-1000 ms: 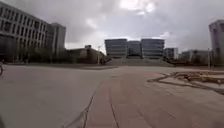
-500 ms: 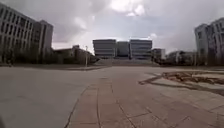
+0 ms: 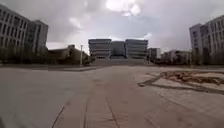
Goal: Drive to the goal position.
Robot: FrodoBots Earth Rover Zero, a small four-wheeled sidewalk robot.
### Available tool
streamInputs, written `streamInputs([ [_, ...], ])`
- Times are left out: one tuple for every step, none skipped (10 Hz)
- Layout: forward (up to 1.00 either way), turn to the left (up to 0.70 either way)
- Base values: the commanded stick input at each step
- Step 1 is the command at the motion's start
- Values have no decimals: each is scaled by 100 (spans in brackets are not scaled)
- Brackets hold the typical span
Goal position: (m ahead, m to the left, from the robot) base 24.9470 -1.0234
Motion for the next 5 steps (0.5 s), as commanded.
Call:
streamInputs([
  [100,0],
  [100,0],
  [100,0],
  [100,0],
  [100,-8],
])
